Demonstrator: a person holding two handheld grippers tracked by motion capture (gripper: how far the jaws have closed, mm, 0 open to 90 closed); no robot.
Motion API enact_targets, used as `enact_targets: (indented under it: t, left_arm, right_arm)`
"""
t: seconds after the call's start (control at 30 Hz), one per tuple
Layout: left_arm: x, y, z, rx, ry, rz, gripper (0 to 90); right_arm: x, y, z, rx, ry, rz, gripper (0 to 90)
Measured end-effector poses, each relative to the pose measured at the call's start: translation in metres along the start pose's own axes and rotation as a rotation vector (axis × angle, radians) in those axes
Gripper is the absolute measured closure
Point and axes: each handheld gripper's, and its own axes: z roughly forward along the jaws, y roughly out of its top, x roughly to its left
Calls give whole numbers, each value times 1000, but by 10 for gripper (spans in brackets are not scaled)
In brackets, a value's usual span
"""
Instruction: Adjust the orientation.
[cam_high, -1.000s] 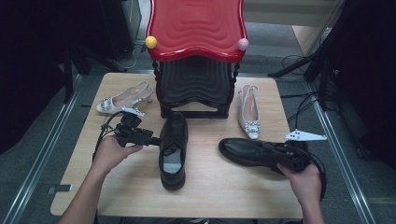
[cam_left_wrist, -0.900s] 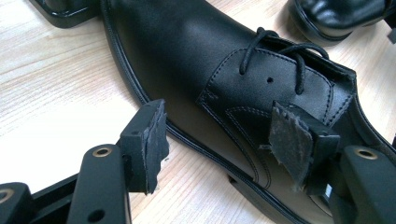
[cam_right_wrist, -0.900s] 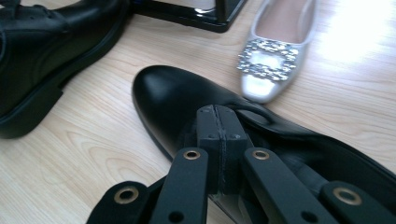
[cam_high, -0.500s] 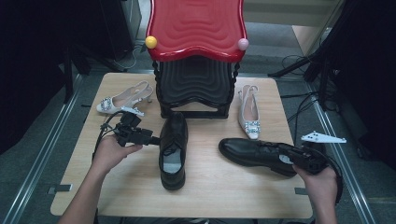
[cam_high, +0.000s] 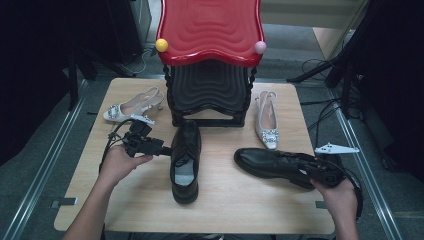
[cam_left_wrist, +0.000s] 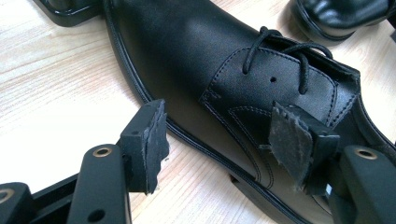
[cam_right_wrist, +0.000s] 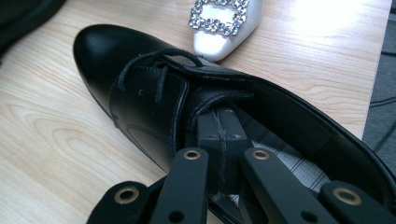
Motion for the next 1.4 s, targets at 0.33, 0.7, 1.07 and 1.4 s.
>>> enact_targets:
  t: [0.33, 0.7, 1.07, 1.4]
  left_arm:
    - [0, 0, -1, -4, 1, -1, 374]
    - [0, 0, -3, -13, -3, 3, 377]
    - [-4, 2, -9, -33, -4, 19, 377]
    - [-1, 2, -10, -37, -6, 11, 377]
  right_arm:
    - [16, 4, 2, 15, 51, -52, 900]
    - [44, 8, 22, 77, 122, -88, 900]
    - [41, -1, 8, 33, 149, -19, 868]
    - [43, -8, -13, -24, 162, 13, 779]
